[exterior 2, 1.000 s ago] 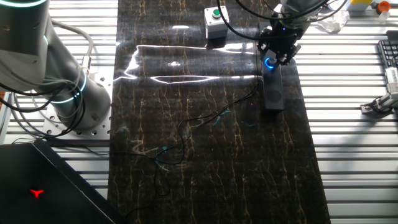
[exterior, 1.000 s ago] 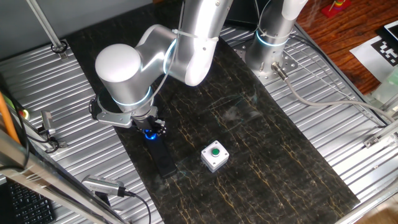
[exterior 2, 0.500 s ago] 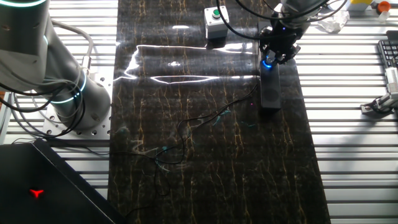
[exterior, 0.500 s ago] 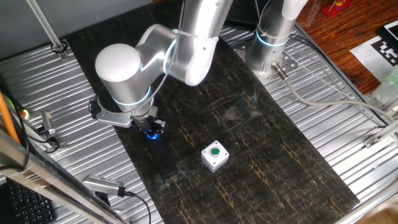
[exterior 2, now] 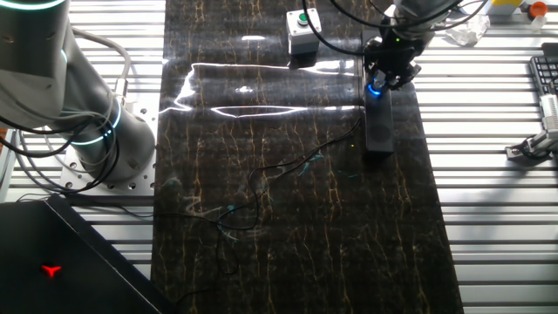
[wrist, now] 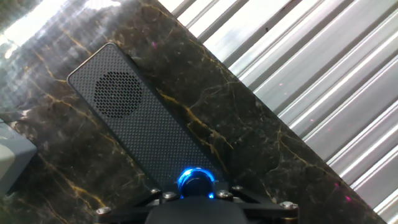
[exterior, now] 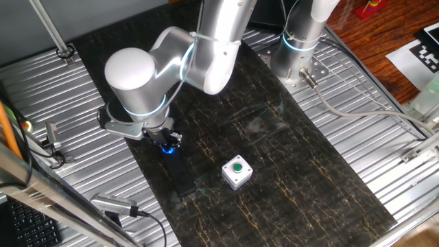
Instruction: Turn the knob to increase the volume of the speaker
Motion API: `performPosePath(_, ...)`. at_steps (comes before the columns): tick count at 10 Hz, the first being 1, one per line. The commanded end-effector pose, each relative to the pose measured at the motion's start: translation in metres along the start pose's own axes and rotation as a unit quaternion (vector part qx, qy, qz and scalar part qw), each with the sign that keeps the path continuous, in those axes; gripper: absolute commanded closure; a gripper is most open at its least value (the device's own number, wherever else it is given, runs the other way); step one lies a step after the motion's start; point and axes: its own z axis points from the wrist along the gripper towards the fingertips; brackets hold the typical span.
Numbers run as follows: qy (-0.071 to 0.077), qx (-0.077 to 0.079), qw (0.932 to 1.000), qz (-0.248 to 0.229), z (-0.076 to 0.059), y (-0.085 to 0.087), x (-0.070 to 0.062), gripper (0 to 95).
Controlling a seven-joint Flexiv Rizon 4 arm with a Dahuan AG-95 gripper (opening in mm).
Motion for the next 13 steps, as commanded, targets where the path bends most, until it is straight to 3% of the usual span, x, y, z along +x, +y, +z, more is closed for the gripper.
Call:
performPosePath(1,0.001,-0.002,0.9998,0.019,0.0005,0.0002,-0.0002,76.0)
performPosePath(7,0.003,-0.004,0.9969,0.079,0.0005,0.0001,-0.0002,76.0)
performPosePath(13,0.002,-0.007,0.9869,0.161,0.0006,0.0001,-0.0001,76.0)
